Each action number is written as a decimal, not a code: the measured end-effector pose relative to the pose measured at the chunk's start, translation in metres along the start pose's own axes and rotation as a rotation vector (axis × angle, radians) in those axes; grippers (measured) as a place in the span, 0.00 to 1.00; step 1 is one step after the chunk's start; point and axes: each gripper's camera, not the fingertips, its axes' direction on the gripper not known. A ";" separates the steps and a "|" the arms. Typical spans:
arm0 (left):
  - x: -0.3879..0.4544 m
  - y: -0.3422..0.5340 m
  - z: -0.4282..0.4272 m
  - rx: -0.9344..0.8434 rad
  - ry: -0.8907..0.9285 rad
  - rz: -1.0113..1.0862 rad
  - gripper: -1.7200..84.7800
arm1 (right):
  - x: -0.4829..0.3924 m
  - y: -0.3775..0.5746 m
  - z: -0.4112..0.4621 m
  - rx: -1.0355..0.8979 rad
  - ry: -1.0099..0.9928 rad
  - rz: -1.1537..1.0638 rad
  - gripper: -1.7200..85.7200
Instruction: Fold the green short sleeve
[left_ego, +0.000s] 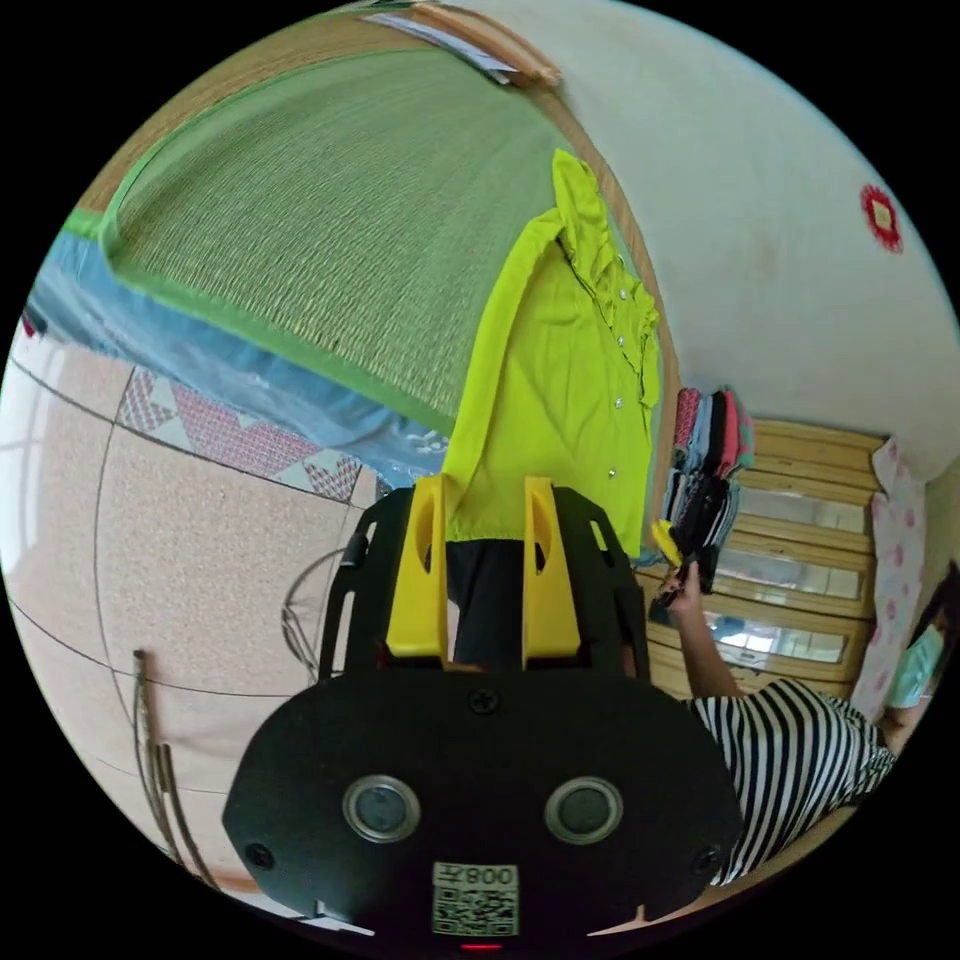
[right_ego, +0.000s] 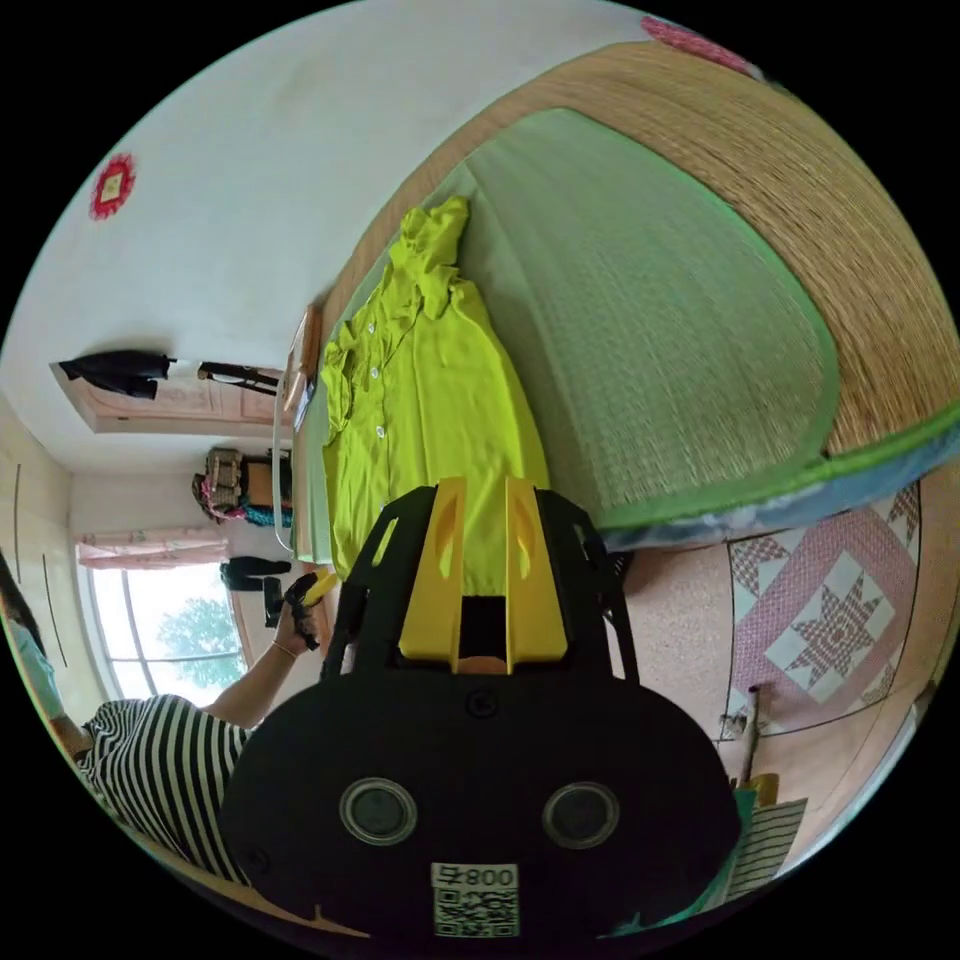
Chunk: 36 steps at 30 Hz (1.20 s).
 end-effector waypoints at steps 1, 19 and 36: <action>-0.011 0.002 0.002 0.005 0.043 -0.027 0.16 | 0.014 0.010 -0.002 0.003 0.000 0.029 0.12; -0.073 0.003 0.042 -0.048 0.223 -0.103 0.18 | 0.089 0.036 0.056 -0.111 -0.043 0.134 0.13; -0.096 0.024 0.031 0.018 0.307 -0.082 0.05 | 0.109 0.041 0.062 -0.111 -0.147 0.096 0.03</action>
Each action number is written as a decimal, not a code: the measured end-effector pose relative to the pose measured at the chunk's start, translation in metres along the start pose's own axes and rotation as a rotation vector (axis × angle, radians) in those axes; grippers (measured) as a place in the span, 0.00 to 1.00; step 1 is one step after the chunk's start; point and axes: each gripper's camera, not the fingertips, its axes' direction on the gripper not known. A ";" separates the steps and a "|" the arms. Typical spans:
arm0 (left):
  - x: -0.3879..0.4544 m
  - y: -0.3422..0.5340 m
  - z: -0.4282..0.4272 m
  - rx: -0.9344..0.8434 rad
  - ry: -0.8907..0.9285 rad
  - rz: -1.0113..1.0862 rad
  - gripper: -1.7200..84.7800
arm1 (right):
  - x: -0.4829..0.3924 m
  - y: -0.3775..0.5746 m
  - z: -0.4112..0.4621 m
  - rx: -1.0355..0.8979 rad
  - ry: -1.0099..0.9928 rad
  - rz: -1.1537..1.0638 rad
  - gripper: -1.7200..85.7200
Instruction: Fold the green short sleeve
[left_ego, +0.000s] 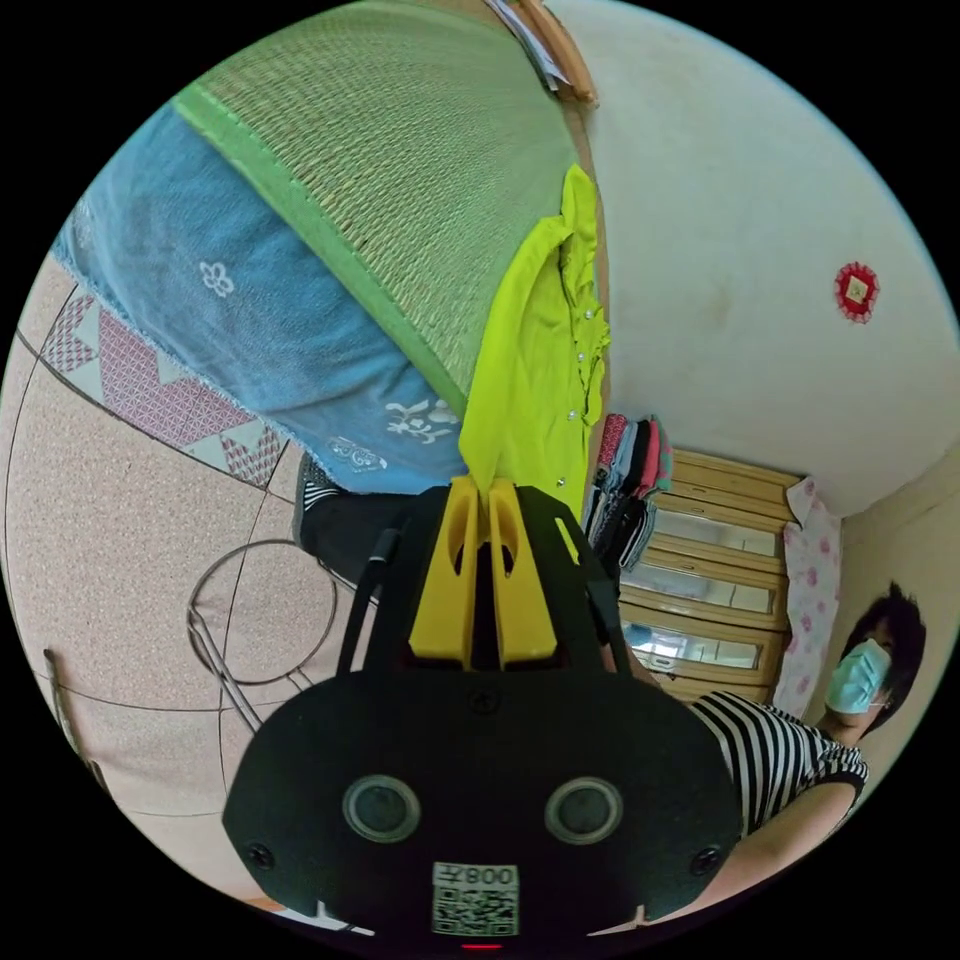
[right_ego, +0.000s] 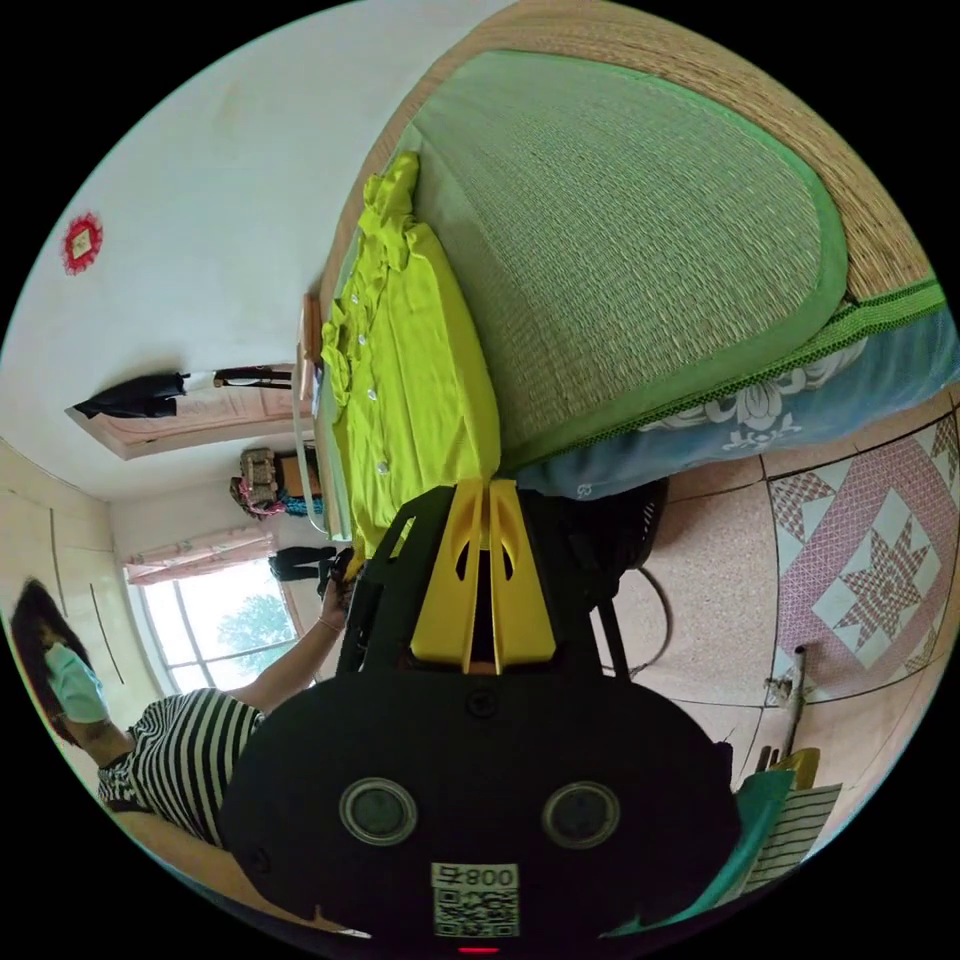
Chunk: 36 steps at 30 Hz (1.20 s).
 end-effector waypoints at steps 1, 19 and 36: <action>0.002 0.001 -0.004 0.003 0.019 0.015 0.04 | 0.001 0.004 -0.006 0.015 -0.024 -0.007 0.03; 0.053 0.058 -0.080 0.014 0.273 0.267 0.04 | -0.044 0.080 -0.101 0.149 -0.249 -0.297 0.02; 0.041 0.104 -0.125 0.101 0.395 0.316 0.04 | -0.041 0.141 -0.159 0.241 -0.307 -0.387 0.02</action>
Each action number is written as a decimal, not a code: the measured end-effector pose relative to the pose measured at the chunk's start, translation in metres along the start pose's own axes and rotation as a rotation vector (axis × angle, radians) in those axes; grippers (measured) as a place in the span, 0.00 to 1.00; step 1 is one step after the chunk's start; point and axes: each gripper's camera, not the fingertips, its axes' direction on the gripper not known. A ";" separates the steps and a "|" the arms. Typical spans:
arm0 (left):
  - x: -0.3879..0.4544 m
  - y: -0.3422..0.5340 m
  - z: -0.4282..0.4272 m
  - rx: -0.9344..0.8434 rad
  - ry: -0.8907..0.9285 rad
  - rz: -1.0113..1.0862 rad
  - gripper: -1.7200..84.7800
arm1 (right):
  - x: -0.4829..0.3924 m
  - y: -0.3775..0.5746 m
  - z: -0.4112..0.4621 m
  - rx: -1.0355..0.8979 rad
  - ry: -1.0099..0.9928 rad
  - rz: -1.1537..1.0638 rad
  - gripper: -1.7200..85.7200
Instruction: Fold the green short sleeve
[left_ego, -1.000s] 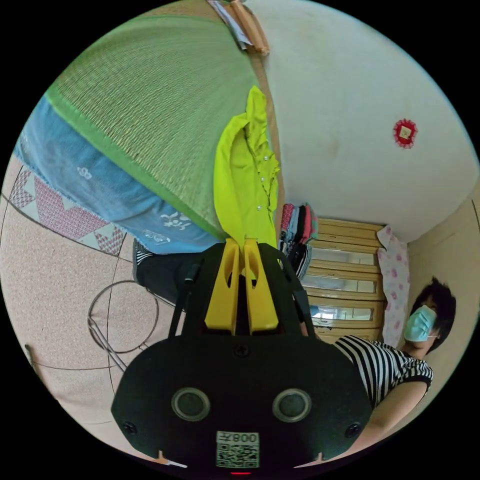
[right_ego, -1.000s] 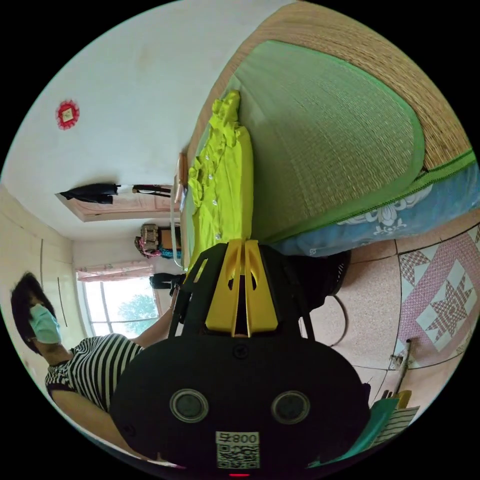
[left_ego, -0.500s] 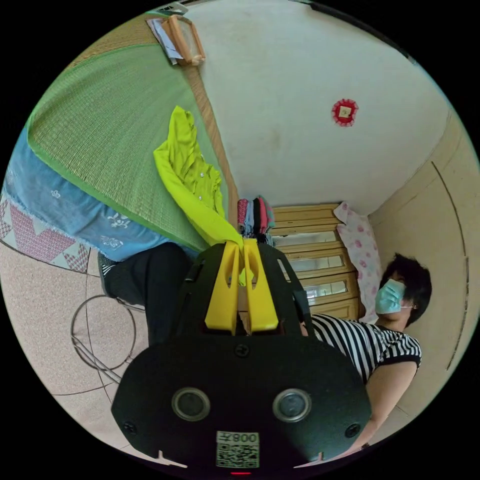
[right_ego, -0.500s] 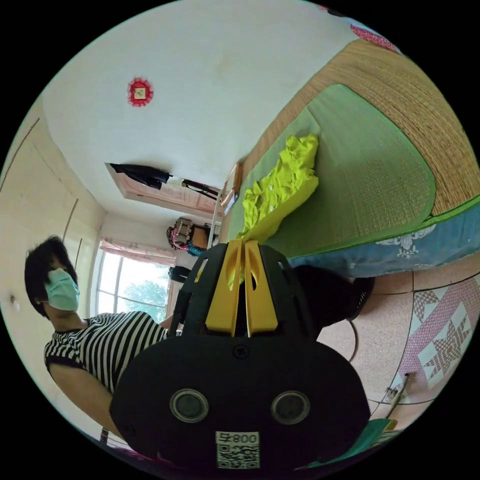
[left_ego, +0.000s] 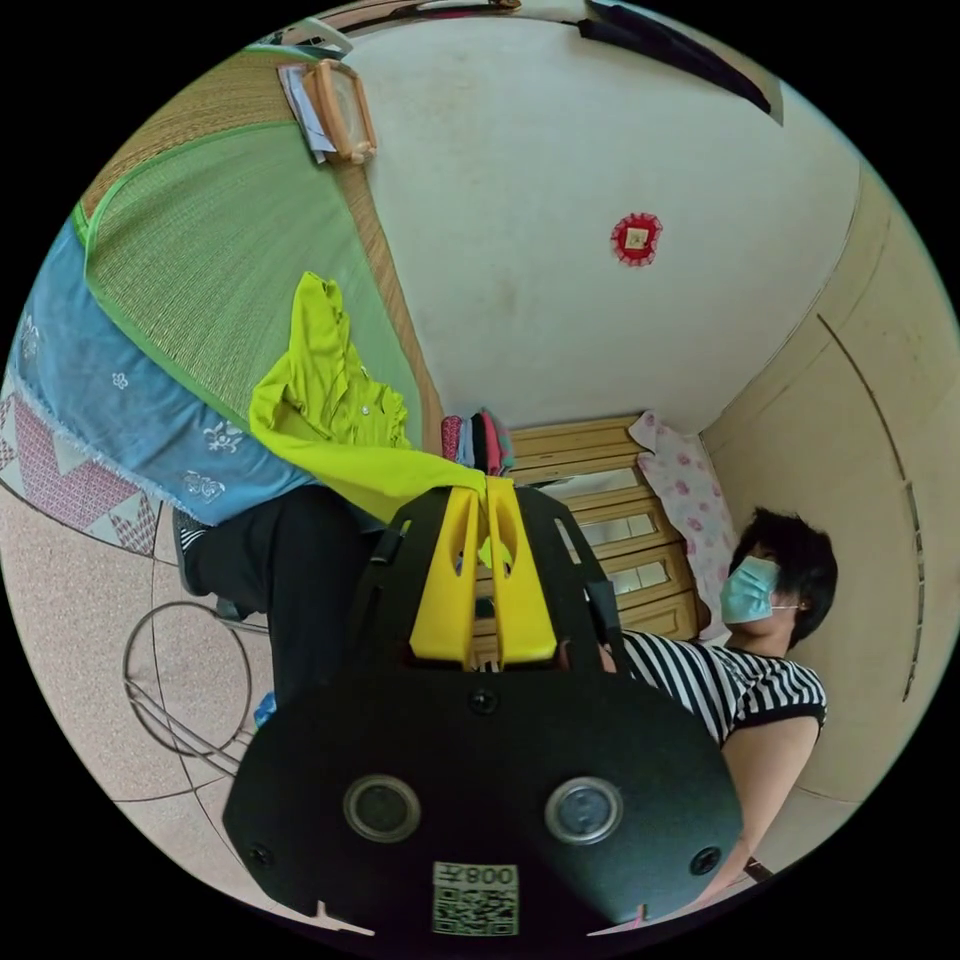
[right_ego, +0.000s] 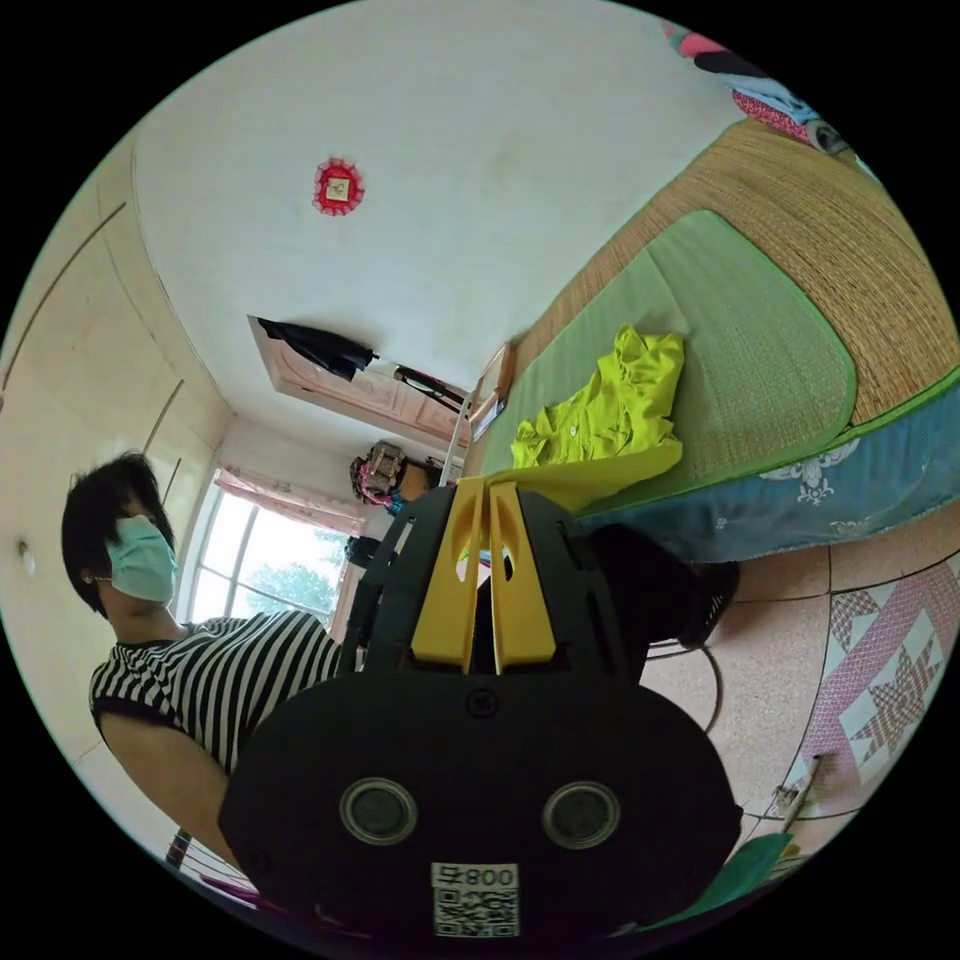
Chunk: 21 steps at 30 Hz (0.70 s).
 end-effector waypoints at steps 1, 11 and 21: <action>-0.001 -0.005 0.004 0.001 0.005 0.003 0.04 | 0.003 -0.005 0.000 0.001 -0.002 0.003 0.02; -0.011 -0.096 0.050 -0.002 -0.029 0.007 0.04 | 0.042 -0.092 0.012 -0.003 0.028 0.050 0.02; -0.041 -0.228 0.124 -0.017 -0.104 -0.006 0.04 | 0.117 -0.246 0.048 -0.074 0.075 0.131 0.02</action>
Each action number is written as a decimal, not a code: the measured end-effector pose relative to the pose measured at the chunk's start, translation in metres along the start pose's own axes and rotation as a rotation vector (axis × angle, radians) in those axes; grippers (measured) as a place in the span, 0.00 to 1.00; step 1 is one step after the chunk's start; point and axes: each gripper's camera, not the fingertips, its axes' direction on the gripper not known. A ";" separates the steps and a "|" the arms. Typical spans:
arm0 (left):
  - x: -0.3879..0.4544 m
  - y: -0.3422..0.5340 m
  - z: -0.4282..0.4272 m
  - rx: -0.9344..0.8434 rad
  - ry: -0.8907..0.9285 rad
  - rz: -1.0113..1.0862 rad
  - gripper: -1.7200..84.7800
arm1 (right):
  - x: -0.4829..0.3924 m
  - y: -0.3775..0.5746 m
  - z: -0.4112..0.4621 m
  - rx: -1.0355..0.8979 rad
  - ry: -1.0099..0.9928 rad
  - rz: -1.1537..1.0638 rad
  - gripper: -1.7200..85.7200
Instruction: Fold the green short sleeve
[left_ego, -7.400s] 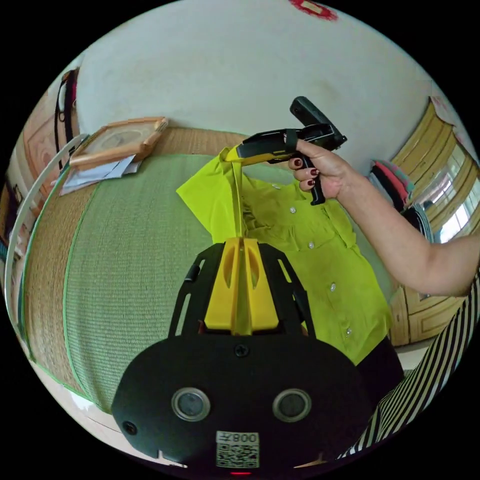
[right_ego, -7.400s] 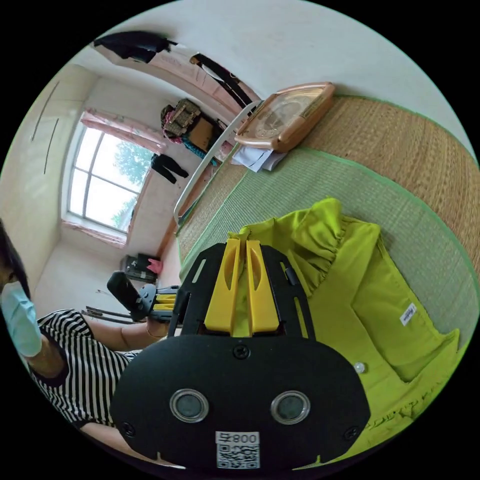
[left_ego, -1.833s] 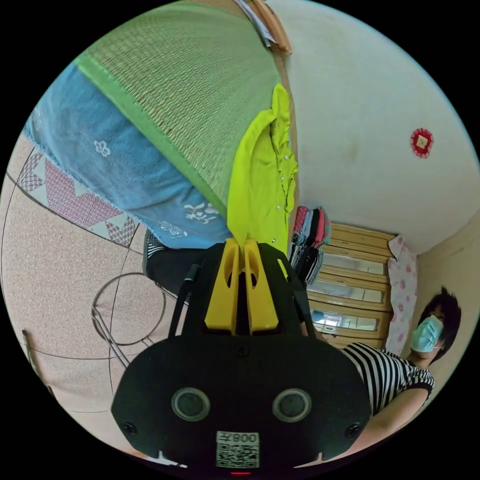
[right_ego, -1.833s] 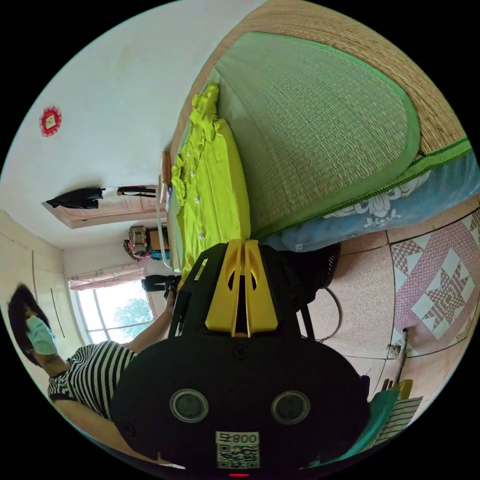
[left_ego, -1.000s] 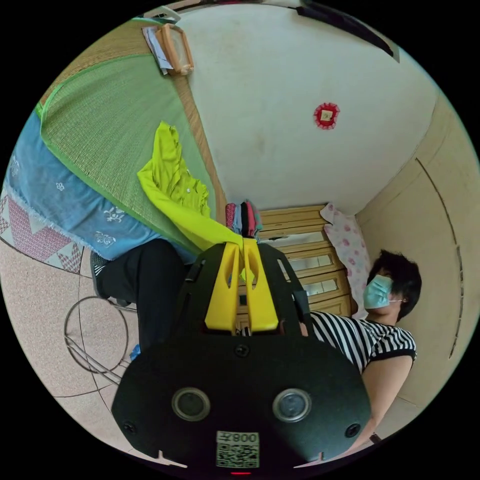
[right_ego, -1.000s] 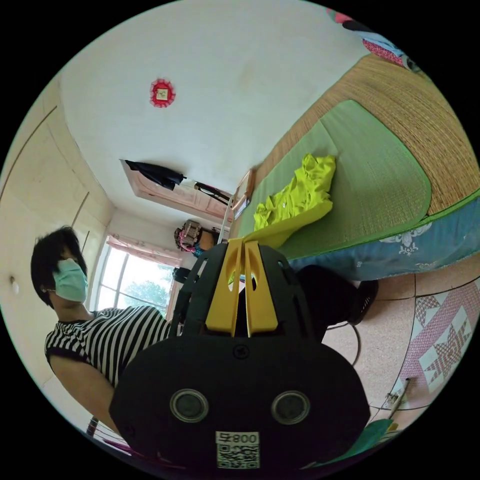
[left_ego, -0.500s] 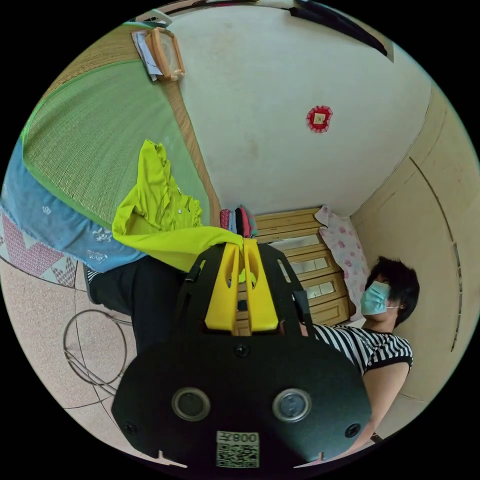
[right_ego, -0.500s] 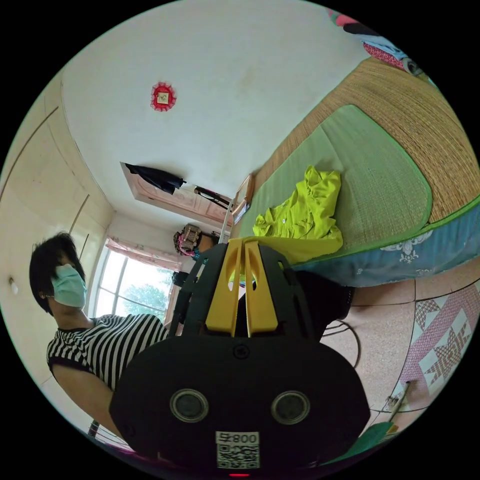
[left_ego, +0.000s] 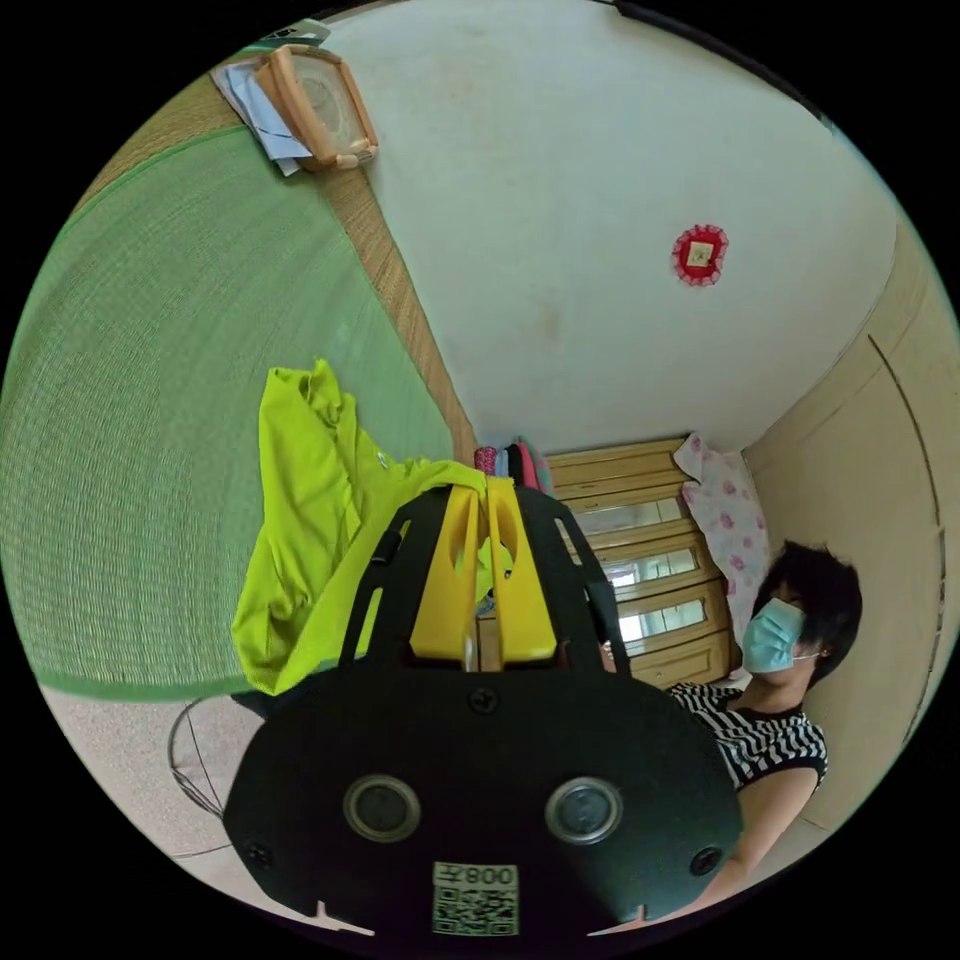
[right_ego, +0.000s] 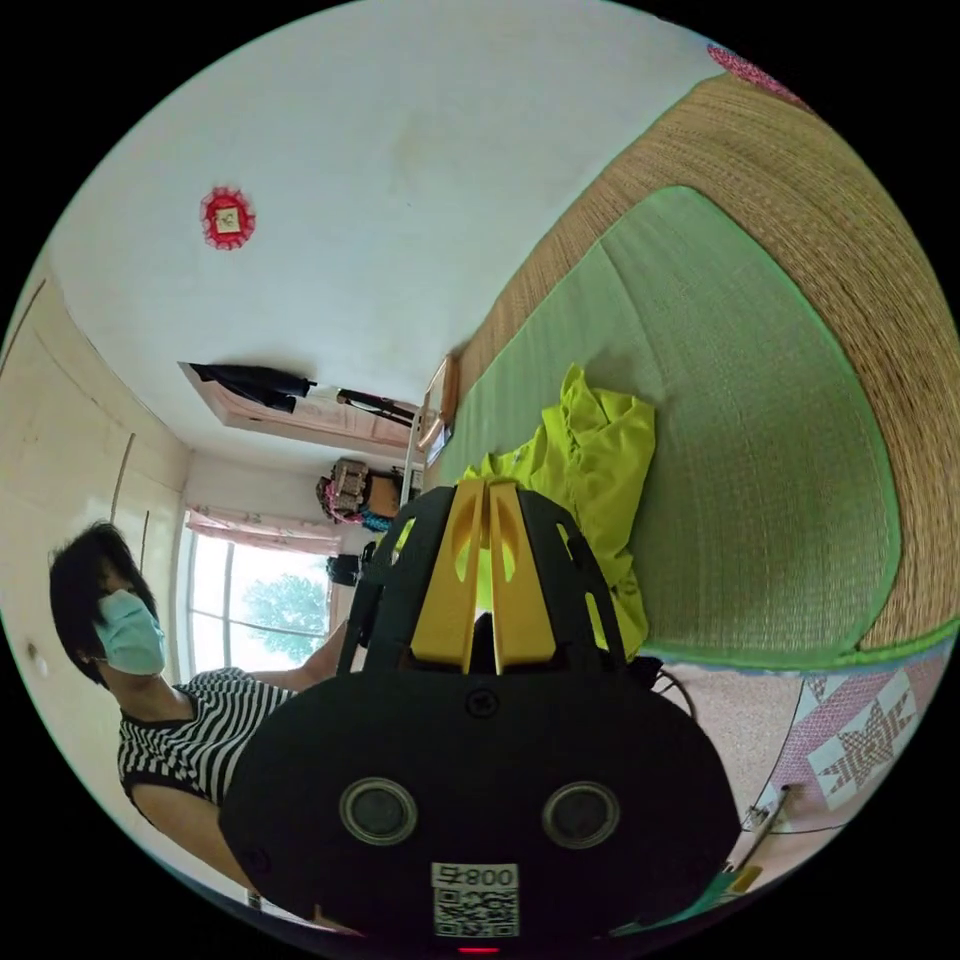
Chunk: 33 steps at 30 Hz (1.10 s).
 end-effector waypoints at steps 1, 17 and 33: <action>-0.004 -0.016 0.009 0.002 -0.018 -0.003 0.04 | 0.007 -0.019 0.005 -0.011 0.008 0.007 0.02; -0.089 -0.141 0.099 0.011 -0.153 -0.137 0.05 | 0.119 -0.189 0.054 -0.129 0.061 0.153 0.02; -0.068 -0.162 0.157 0.220 -0.159 -0.075 0.04 | 0.176 -0.249 0.018 -0.114 -0.067 0.233 0.04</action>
